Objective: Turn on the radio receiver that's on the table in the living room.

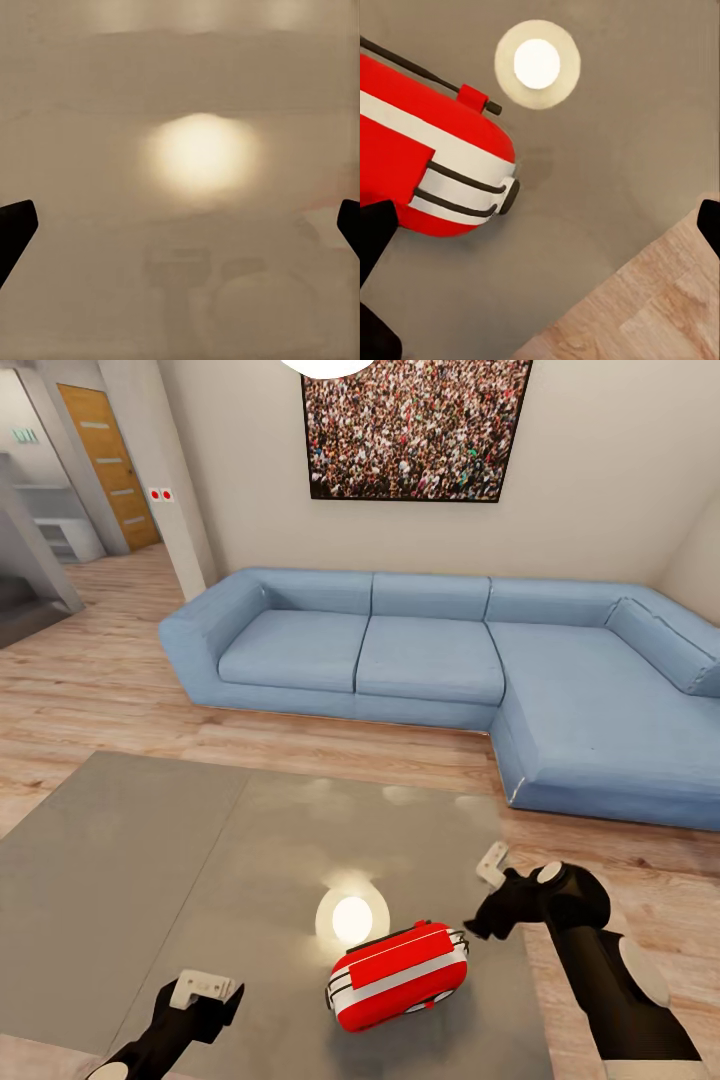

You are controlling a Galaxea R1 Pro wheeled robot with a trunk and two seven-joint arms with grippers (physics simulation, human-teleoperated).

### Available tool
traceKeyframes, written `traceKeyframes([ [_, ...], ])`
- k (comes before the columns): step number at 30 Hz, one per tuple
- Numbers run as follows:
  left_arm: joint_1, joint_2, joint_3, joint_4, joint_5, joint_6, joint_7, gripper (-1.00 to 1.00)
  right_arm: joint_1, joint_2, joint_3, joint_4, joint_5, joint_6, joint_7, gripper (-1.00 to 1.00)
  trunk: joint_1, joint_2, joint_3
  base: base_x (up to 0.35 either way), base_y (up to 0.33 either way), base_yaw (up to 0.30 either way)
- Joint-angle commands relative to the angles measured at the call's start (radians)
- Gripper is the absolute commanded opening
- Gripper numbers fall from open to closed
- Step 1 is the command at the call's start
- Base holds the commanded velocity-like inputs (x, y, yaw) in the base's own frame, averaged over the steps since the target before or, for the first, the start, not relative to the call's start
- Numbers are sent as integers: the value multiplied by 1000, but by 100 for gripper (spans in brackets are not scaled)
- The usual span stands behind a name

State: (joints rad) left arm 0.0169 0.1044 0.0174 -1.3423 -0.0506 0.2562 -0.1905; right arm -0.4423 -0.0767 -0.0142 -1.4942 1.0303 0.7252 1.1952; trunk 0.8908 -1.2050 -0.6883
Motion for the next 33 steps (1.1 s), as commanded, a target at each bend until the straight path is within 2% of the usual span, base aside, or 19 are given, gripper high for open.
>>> traceKeyframes([
  [1, 0, 0, 0, 0, 0, 0, 1, 100, -1, 1, 0, -11, 0, 0, 36, 100, 0, 0, 0, 0, 0, 0],
  [7, 0, 0, -1, 0, 0, 0, 3, 100, -2, 4, 2, -22, 1, 0, 92, 100, 0, 0, 0, 0, 0, 0],
  [9, 0, 0, -1, 0, 0, 0, 3, 100, -14, 5, 14, -22, 0, 0, 111, 100, 0, 0, 0, 0, 0, 0],
  [12, 0, 0, -1, 0, 0, 0, 3, 100, -41, 6, 53, -21, 0, 1, 134, 100, 0, 0, 0, 0, 0, 0],
  [14, 0, 0, -1, 0, 0, 0, 3, 100, -50, 6, 72, -21, 0, 1, 139, 100, 0, 0, 0, 0, 0, 0],
  [15, 0, 0, -1, 0, 0, -1, 3, 100, -56, 7, 98, -20, -1, 2, 143, 100, 0, 0, 0, 0, 0, 0],
  [18, 0, 0, -1, 0, 0, -1, 3, 100, -59, 8, 119, -16, -2, 3, 146, 100, 0, 0, 0, 0, 0, 0],
  [28, 0, -7, -1, 0, -1, -2, 4, 100, -59, 8, 143, -4, -5, 3, 146, 100, 0, 0, 0, 0, 0, 0],
  [30, 0, -10, -1, 0, -1, -1, 4, 100, -59, 30, 144, 18, -4, 2, 145, 100, 0, 0, 0, 0, 0, 0],
  [33, 0, -10, -1, 0, -1, -1, 5, 100, -60, 48, 144, 47, -1, 1, 142, 100, 0, 0, 0, 0, 0, 0],
])
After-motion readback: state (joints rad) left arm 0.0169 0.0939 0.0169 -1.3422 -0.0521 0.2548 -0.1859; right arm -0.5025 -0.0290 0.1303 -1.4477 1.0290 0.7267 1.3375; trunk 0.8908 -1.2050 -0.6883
